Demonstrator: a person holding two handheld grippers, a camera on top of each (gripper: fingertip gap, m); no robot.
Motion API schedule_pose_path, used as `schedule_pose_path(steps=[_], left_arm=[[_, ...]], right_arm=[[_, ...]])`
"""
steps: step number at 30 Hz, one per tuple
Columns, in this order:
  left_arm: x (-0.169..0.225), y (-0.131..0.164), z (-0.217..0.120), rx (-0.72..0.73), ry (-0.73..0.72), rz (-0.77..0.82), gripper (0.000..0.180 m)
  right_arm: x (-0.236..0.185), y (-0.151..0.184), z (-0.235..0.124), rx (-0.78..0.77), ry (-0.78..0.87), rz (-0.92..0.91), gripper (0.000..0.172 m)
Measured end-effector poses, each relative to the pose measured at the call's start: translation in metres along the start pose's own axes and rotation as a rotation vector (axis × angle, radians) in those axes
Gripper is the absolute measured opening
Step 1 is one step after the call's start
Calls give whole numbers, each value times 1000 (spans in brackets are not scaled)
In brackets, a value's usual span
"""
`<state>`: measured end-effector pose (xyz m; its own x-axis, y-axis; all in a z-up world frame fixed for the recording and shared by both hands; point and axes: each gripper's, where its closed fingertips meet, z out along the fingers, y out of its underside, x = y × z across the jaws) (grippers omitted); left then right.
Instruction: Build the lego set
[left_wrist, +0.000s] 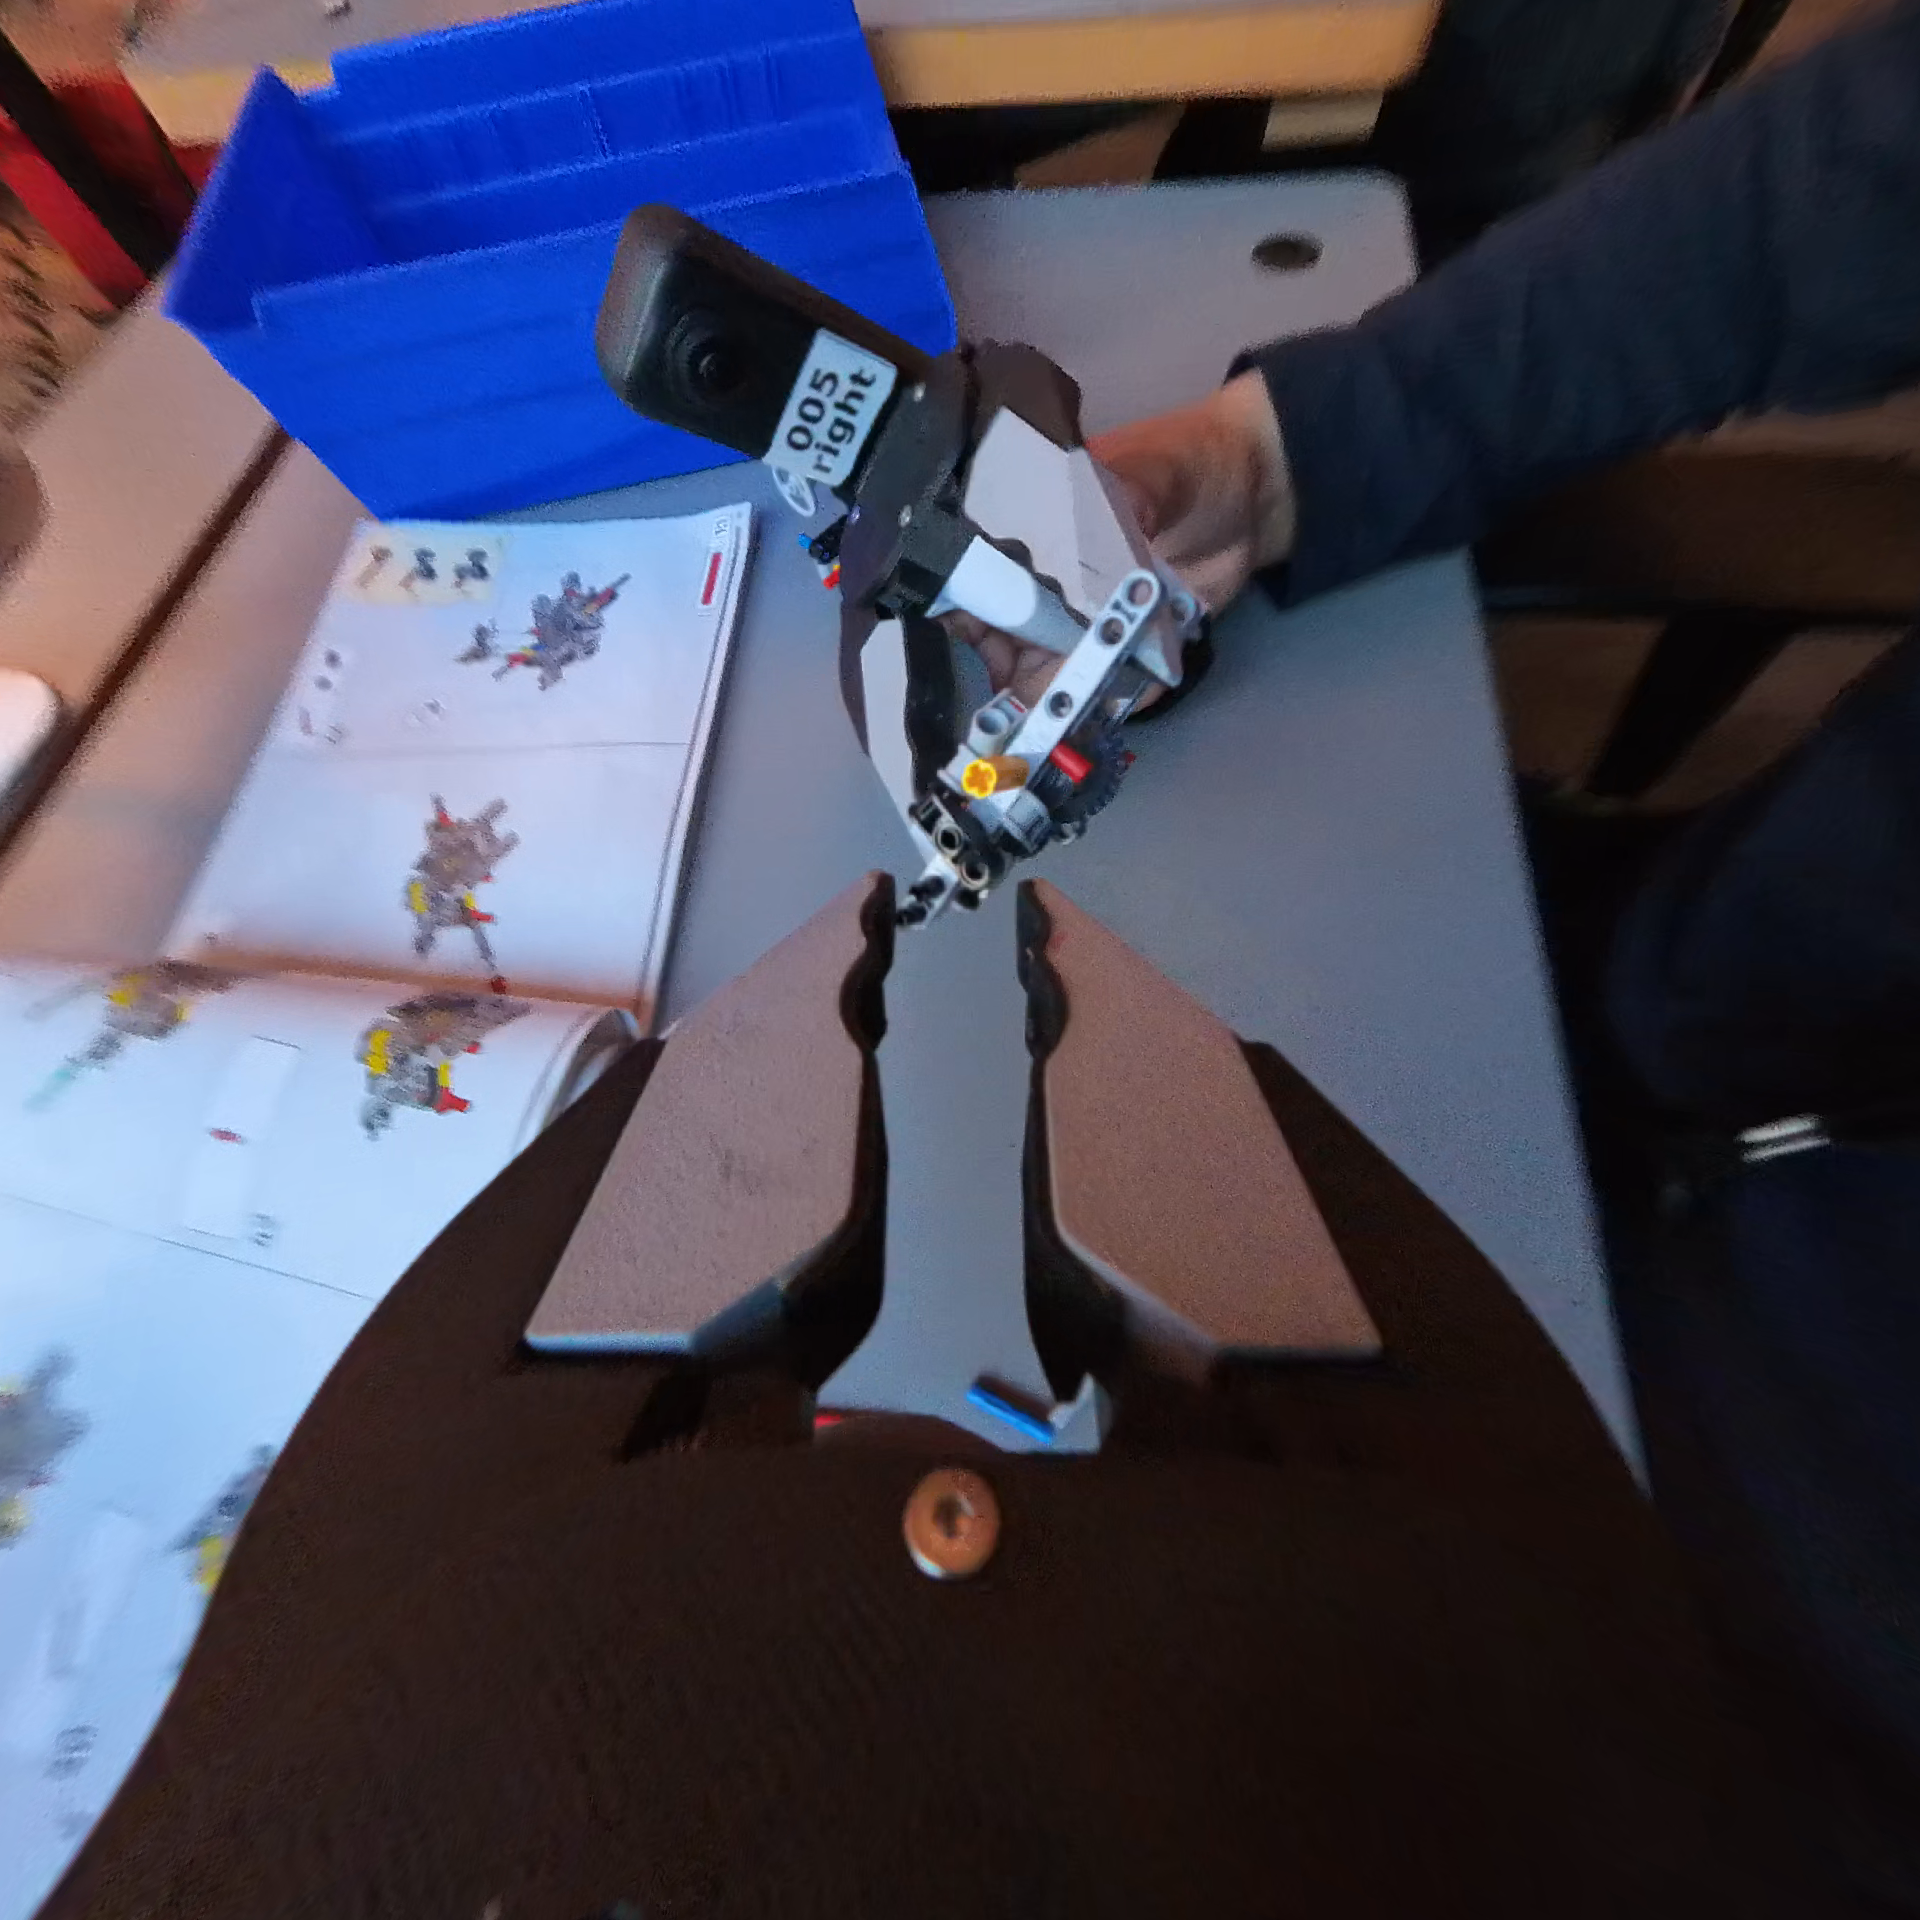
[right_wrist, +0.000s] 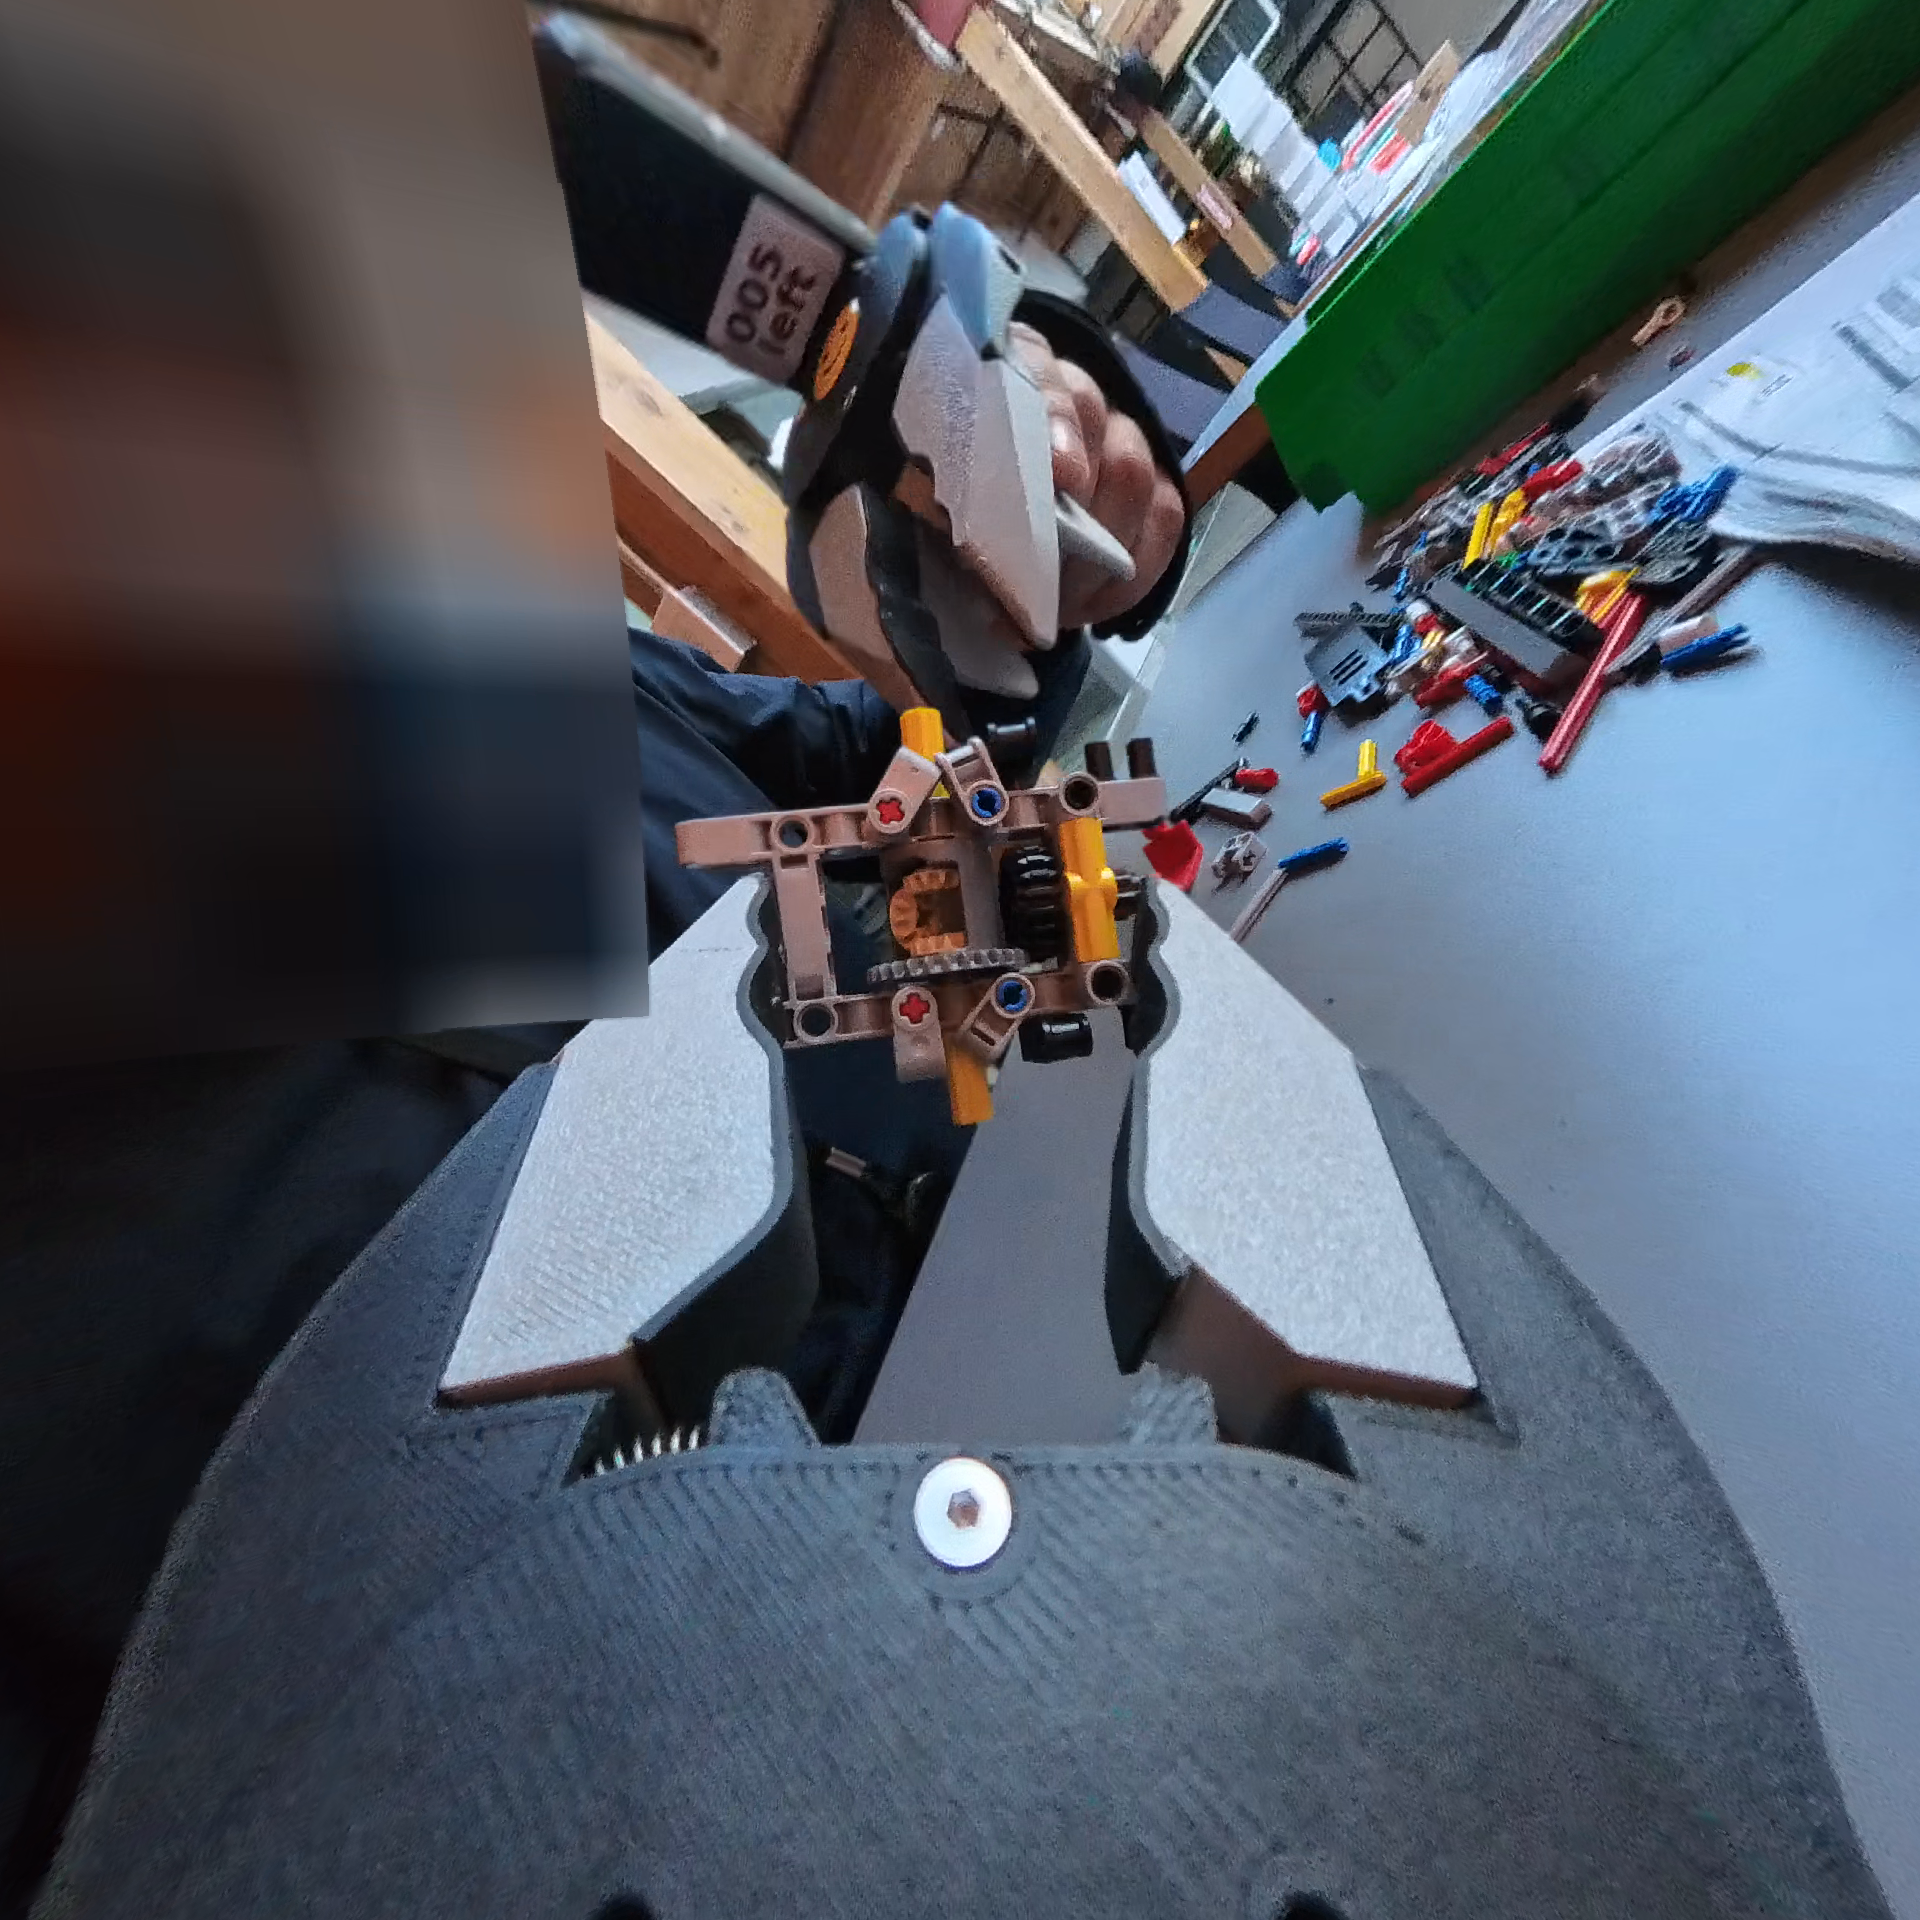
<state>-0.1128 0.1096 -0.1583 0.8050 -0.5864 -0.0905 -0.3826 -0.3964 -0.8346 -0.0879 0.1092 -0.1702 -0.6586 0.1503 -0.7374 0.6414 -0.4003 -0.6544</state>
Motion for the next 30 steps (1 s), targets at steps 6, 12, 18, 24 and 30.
schedule_pose_path(steps=[6, 12, 18, 24, 30], left_arm=[[9, -1, 10, 26, -112, 192, 14], [22, -2, 5, 139, 49, -139, 0], [16, -14, -10, 243, 143, -354, 0], [16, -27, -1, 253, 200, -419, 1], [16, -19, 0, 217, 205, -432, 0]], right_arm=[[-4, 1, 4, -14, -38, 4, 65], [-20, -12, -2, 61, -18, -261, 64], [-27, -6, 3, 15, 44, -444, 65], [-19, -2, 3, -2, 35, -364, 65], [-13, 3, 5, -59, 143, -496, 65]])
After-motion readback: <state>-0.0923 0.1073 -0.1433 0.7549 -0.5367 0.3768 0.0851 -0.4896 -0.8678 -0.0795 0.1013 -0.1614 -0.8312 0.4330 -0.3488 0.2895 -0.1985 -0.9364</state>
